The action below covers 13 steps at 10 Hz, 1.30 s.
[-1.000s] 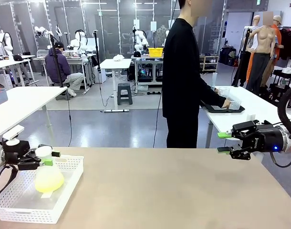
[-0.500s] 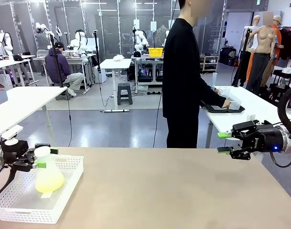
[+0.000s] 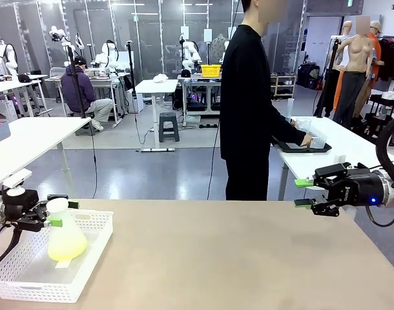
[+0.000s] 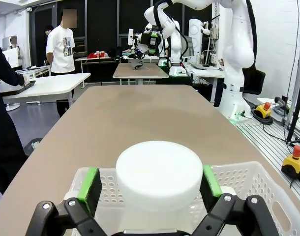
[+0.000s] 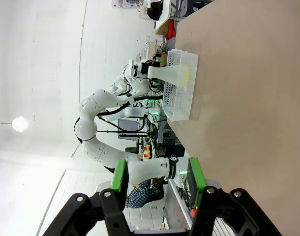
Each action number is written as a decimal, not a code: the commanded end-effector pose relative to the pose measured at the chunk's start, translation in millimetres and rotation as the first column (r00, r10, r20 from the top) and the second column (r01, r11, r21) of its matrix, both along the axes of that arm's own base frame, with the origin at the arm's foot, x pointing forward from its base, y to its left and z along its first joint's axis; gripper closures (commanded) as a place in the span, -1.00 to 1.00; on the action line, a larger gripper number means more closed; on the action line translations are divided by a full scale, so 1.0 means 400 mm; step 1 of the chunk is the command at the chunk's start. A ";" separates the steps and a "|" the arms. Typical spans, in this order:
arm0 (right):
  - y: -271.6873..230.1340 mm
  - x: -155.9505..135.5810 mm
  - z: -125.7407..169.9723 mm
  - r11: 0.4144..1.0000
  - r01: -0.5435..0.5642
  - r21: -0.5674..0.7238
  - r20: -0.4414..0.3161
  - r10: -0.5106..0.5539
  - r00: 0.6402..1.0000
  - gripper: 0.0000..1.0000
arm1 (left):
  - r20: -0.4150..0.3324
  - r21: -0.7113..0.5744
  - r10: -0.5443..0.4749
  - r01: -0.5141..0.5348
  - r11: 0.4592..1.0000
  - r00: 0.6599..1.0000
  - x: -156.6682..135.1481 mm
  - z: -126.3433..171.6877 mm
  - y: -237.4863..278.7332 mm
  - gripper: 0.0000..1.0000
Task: Prepare the solutions needed for the experiment.
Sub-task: When the human places the Big flask in the center of the table, pick up the Big flask and place it in the left Organizing basket.
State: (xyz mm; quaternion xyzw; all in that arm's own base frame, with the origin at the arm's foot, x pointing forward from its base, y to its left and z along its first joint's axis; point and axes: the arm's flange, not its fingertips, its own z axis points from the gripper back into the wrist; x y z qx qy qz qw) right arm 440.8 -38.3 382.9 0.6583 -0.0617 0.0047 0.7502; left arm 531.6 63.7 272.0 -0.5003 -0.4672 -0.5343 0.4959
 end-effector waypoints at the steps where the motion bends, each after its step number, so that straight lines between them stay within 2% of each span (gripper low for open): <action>1: 0.000 0.001 0.003 1.000 -0.004 0.005 0.004 0.004 1.000 -0.23 | 0.018 -0.003 -0.002 0.002 1.000 1.000 -0.005 0.002 -0.002 -1.00; 5: 0.000 0.001 0.003 1.000 -0.004 0.005 0.004 0.004 1.000 -0.23 | 0.000 0.000 0.000 0.000 1.000 1.000 0.000 0.000 0.000 -1.00; 6: 0.000 0.001 0.003 1.000 -0.004 0.005 0.004 0.004 1.000 -0.23 | -0.045 0.087 -0.102 0.105 0.991 0.994 -0.007 0.025 0.023 -1.00; 8: 0.000 0.001 0.003 1.000 -0.004 0.005 0.004 0.004 1.000 -0.23 | -0.040 0.118 -0.070 0.074 0.990 0.997 -0.008 0.098 0.134 -1.00; 10: 0.000 0.001 0.003 1.000 -0.004 0.005 0.004 0.004 1.000 -0.23 | -0.088 0.064 -0.047 0.053 0.997 0.995 -0.002 0.146 0.208 -1.00; 11: 0.000 0.001 0.003 1.000 -0.004 0.005 0.004 0.004 1.000 -0.23 | -0.190 0.020 -0.043 0.048 0.999 0.981 -0.015 0.175 0.222 -1.00; 12: 0.000 0.001 0.003 1.000 -0.004 0.005 0.004 0.004 1.000 -0.23 | -0.340 -0.038 -0.052 0.041 0.998 0.939 -0.028 0.213 0.238 -1.00; 13: 0.000 0.001 0.003 1.000 -0.004 0.005 0.004 0.004 1.000 -0.23 | -0.452 -0.005 -0.048 0.051 0.999 0.891 -0.057 0.258 0.245 -1.00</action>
